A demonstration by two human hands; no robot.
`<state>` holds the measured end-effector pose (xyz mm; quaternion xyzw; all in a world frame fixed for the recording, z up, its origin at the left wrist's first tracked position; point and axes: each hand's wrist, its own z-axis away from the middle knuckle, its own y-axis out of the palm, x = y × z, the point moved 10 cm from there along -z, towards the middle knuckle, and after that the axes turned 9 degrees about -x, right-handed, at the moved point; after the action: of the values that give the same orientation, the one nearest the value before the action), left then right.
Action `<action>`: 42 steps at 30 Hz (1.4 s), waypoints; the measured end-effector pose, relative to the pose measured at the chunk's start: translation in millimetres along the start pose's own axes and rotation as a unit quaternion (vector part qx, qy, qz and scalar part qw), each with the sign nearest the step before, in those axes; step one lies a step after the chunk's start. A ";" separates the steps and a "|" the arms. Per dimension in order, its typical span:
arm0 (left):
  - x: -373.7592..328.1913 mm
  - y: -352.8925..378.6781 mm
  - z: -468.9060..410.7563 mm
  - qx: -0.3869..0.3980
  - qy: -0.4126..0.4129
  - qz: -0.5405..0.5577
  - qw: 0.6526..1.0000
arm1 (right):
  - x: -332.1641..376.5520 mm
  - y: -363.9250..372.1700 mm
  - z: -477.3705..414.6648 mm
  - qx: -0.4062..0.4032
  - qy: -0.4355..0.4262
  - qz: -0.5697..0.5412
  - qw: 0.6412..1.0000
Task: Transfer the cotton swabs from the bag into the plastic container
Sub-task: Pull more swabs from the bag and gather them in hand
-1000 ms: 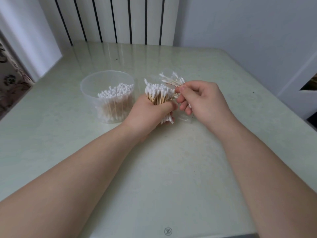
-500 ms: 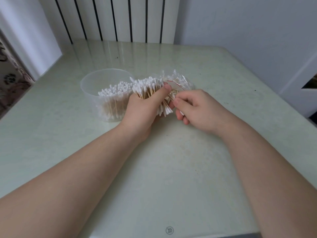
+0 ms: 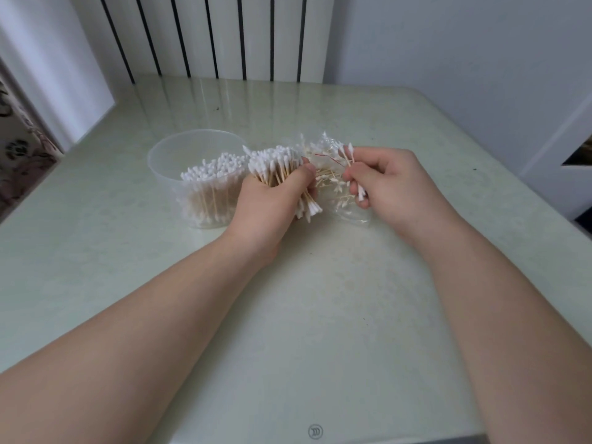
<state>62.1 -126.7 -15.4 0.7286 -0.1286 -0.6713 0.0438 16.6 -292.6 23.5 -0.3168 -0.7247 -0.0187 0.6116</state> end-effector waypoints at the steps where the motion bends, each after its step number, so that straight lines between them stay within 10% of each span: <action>1: 1.2 -0.3 -0.1 -0.001 -0.005 0.004 1.000 | 1.1 1.0 0.6 0.003 0.003 -0.019 1.000; 23: 9.5 17.1 4.1 0.109 -0.083 0.041 0.990 | 18.2 23.4 20.7 0.035 -0.027 -0.123 0.991; 34: -0.2 13.7 10.1 0.080 -0.091 0.056 0.991 | 22.7 41.4 33.8 0.175 -0.161 0.117 0.964; 42: 1.4 18.4 12.1 0.107 -0.118 0.045 0.986 | 39.6 30.1 32.1 0.078 -0.262 0.172 0.946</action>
<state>47.9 -143.5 -13.6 0.6380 -0.2365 -0.7326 -0.0197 0.9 -238.0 40.2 -0.3816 -0.7933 0.2268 0.4166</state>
